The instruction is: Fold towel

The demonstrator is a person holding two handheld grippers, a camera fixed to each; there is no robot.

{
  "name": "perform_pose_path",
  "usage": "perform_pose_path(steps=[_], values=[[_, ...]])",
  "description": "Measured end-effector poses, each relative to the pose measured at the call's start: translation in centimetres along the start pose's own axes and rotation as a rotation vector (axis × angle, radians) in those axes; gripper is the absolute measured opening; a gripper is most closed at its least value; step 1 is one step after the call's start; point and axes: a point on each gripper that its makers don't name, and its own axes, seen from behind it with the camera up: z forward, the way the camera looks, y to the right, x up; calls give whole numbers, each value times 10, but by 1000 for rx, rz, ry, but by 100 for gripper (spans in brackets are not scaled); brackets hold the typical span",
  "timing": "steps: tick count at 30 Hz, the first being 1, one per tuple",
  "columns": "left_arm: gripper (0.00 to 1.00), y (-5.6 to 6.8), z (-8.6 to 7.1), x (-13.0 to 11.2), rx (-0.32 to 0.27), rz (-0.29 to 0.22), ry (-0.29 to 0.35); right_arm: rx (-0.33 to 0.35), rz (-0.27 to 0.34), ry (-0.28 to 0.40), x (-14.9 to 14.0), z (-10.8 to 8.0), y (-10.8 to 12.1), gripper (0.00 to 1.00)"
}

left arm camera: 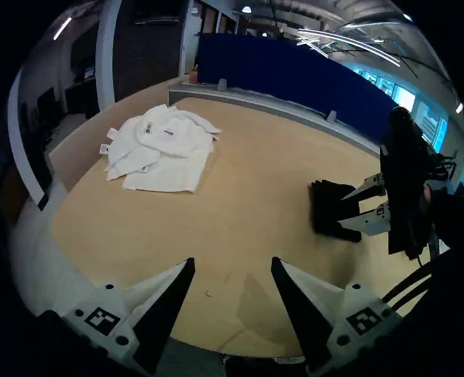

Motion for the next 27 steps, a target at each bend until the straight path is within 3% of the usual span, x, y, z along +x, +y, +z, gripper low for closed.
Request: perform_pose_path(steps=[9, 27], values=[[90, 5, 0, 2, -6, 6, 2, -27, 68, 11, -16, -15, 0, 84], [90, 17, 3, 1, -21, 15, 1, -95, 232, -26, -84, -47, -9, 84]])
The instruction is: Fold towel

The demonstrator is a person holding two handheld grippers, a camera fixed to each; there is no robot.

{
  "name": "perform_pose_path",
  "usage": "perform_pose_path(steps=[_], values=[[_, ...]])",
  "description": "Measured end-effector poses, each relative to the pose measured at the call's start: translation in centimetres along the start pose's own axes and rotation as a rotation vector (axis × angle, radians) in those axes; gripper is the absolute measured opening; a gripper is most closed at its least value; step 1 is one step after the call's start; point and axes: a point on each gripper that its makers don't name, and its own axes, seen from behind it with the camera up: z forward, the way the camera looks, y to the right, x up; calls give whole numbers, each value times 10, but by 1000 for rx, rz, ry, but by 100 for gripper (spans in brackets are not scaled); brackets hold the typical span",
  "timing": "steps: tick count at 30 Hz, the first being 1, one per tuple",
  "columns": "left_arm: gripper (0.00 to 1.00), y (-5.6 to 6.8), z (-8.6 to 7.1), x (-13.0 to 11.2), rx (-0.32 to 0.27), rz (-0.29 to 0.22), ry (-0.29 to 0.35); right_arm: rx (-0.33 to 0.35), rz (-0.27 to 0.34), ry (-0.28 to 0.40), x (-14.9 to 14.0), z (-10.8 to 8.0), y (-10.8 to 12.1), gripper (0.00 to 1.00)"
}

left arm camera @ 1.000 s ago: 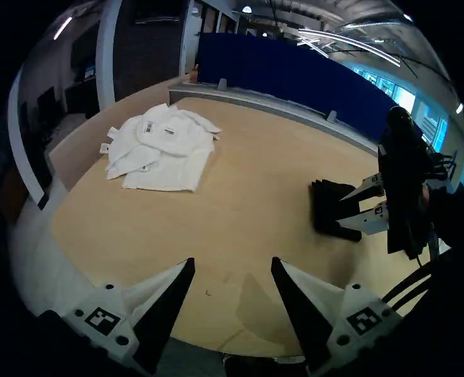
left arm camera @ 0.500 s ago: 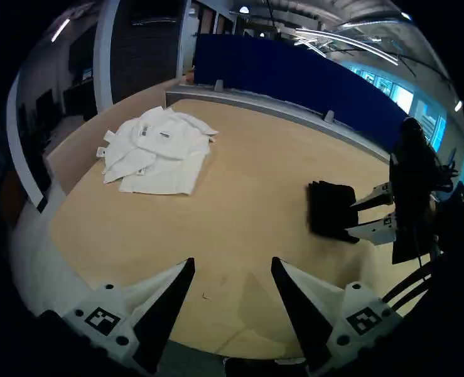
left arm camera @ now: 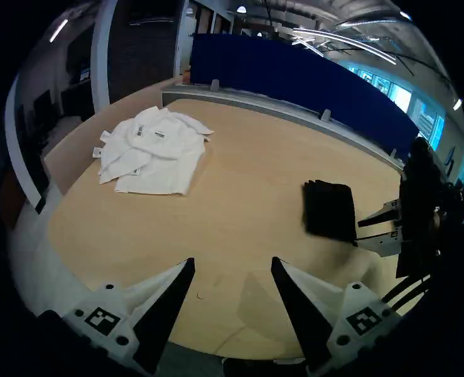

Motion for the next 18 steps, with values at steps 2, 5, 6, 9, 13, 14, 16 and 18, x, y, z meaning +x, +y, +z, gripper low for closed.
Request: perform_pose_path(steps=[2, 5, 6, 9, 13, 14, 16, 18], values=[[90, 1, 0, 0, -3, 0, 0, -4, 11, -4, -3, 0, 1, 84], [90, 2, 0, -1, -6, 1, 0, -7, 23, -8, -7, 0, 1, 82], [90, 3, 0, -1, -7, 1, 0, -8, 27, -9, -8, 0, 1, 81], [90, 3, 0, -2, -7, 3, 0, -7, 33, -19, -13, 2, 0, 74], [90, 3, -1, -2, -5, 1, -1, -6, 42, -34, -20, 5, -1, 65], [90, 2, -1, -2, -4, 0, 0, -6, 45, -38, -21, 6, -1, 62], [90, 2, -2, -2, -3, -3, 0, -4, 54, -41, -23, 7, -2, 60], [90, 1, -3, -2, -2, -6, 0, -1, 64, -42, -23, 8, -4, 57]])
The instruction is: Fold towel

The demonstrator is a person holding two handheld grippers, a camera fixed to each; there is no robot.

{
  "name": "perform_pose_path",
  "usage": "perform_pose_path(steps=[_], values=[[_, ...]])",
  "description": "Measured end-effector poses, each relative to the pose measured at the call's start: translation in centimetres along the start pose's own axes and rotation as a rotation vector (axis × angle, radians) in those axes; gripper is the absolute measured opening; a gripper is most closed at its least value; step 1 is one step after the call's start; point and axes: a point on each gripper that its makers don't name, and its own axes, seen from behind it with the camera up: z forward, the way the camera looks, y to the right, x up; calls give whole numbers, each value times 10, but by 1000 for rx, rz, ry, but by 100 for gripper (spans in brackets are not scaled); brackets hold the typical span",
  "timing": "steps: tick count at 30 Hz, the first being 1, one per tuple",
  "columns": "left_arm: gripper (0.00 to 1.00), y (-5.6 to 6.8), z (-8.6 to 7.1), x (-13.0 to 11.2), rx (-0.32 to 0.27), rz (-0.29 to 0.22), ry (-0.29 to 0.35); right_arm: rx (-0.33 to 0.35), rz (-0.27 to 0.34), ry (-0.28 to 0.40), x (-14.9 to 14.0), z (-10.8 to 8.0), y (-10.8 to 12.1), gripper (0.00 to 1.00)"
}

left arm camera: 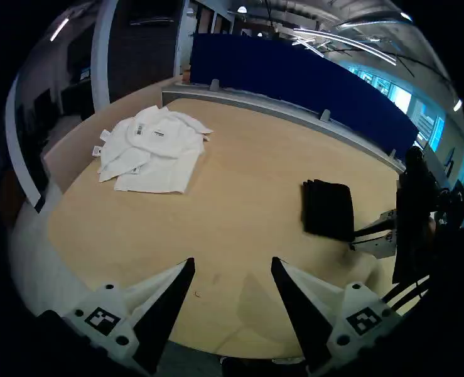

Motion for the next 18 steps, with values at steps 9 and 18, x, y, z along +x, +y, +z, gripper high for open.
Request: perform_pose_path(steps=[9, 18], values=[[90, 1, 1, 0, -1, 4, -1, -19, 23, 1, -2, 4, 4, 49], [90, 2, 3, -1, -1, 3, -3, -39, 28, -10, -3, 7, 10, 22]])
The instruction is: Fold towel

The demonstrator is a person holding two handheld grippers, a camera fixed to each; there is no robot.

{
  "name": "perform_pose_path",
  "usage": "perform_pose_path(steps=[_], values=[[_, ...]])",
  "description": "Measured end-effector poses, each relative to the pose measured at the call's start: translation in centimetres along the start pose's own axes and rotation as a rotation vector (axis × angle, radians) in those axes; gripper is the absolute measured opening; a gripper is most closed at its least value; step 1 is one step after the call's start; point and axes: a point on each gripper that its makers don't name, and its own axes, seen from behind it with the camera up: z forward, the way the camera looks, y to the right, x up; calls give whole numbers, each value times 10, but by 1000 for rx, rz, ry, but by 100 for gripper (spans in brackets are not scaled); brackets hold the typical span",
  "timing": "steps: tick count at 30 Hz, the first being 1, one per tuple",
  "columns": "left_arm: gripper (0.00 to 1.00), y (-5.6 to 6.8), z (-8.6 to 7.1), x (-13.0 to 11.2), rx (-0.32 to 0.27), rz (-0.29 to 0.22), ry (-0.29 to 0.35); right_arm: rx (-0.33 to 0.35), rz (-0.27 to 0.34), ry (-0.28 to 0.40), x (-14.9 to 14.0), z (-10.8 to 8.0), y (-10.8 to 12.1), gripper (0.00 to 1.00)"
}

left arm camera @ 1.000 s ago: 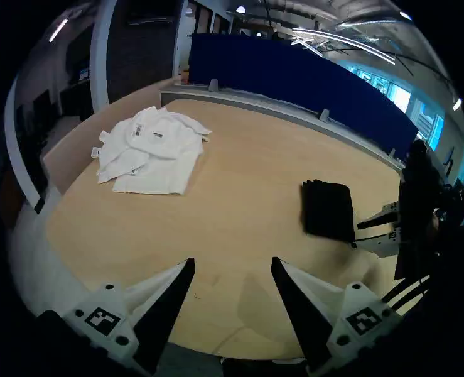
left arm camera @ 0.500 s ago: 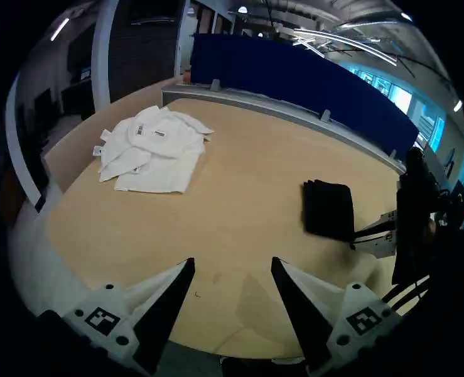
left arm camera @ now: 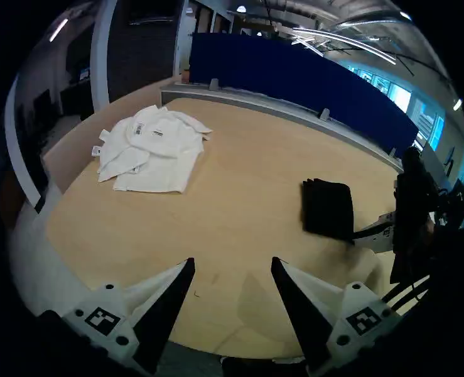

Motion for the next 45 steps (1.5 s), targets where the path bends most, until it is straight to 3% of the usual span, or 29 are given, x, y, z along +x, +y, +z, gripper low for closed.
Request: perform_pose_path(steps=[2, 5, 12, 16, 22, 33, 45], values=[[90, -1, 0, 0, 1, -2, 0, 4, 5, 3, 1, 0, 1, 12], [90, -2, 1, 1, 2, -4, -1, 11, 15, 7, 1, 1, 1, 6], [90, 1, 2, 4, -3, 4, -1, 10, 8, 35, 11, -8, 5, 4], [90, 4, 3, 9, -12, 7, 4, -4, -14, 75, 28, -21, 11, 4], [90, 10, 4, 22, -28, 15, 23, -33, -39, 148, 69, -50, 23, 4], [90, 27, 4, 58, -73, 47, 77, -90, -46, 282, 147, -121, 51, 4], [90, 47, 7, 84, -121, 86, 106, -181, -54, 332, 160, -186, 96, 4]])
